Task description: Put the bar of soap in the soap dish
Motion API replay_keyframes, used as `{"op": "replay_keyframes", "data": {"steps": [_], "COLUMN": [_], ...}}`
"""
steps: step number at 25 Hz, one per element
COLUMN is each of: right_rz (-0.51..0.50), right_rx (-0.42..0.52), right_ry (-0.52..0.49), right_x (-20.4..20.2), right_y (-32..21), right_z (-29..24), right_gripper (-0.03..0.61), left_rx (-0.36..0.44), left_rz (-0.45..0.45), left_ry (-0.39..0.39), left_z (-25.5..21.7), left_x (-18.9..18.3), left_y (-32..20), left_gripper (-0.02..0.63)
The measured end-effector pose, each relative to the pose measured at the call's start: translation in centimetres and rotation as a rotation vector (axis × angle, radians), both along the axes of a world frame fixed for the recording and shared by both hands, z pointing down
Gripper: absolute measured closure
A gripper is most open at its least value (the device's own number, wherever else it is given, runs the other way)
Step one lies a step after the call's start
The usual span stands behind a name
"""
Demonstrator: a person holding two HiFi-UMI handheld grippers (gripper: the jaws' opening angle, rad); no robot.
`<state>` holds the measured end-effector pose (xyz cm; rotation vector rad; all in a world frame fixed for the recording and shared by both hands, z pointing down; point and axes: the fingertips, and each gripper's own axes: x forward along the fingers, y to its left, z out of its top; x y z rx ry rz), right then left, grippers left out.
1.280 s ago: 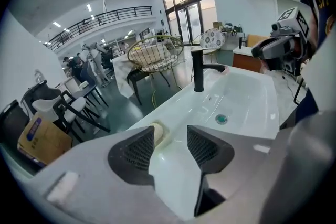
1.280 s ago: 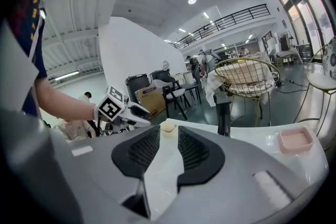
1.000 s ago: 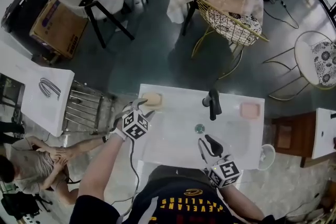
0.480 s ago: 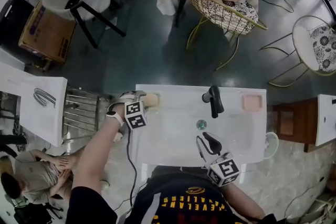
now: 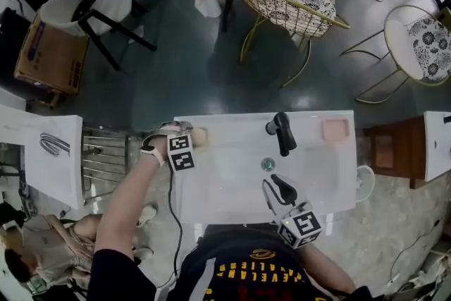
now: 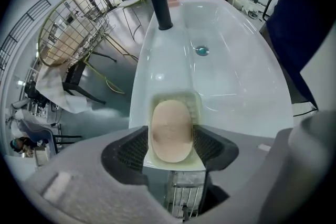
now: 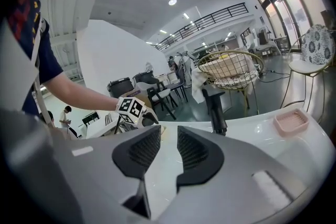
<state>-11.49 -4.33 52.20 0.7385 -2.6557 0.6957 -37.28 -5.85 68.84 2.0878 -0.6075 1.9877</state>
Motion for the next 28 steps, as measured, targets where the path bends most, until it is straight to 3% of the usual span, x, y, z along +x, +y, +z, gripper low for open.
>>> {"op": "replay_keyframes", "data": {"steps": [4,16,28], "right_rz": [0.019,0.034,0.031], "right_rx": [-0.008,-0.022,-0.039], "right_ry": [-0.001,-0.005,-0.013], "right_x": [0.2,0.4,0.2], "right_y": [0.0,-0.4,0.2], "right_z": [0.1,0.5,0.8], "right_gripper": [0.482,0.492,0.516], "left_rx": [-0.009,0.073,0.064], "left_rz": [0.014,0.002,0.023], "left_ry": [-0.006,-0.018,-0.017], "left_z": [0.2,0.7,0.9], "left_x": [0.0,-0.2,-0.1], "left_y": [-0.2,-1.4,-1.3], "left_gripper": [0.340,0.342,0.357]}}
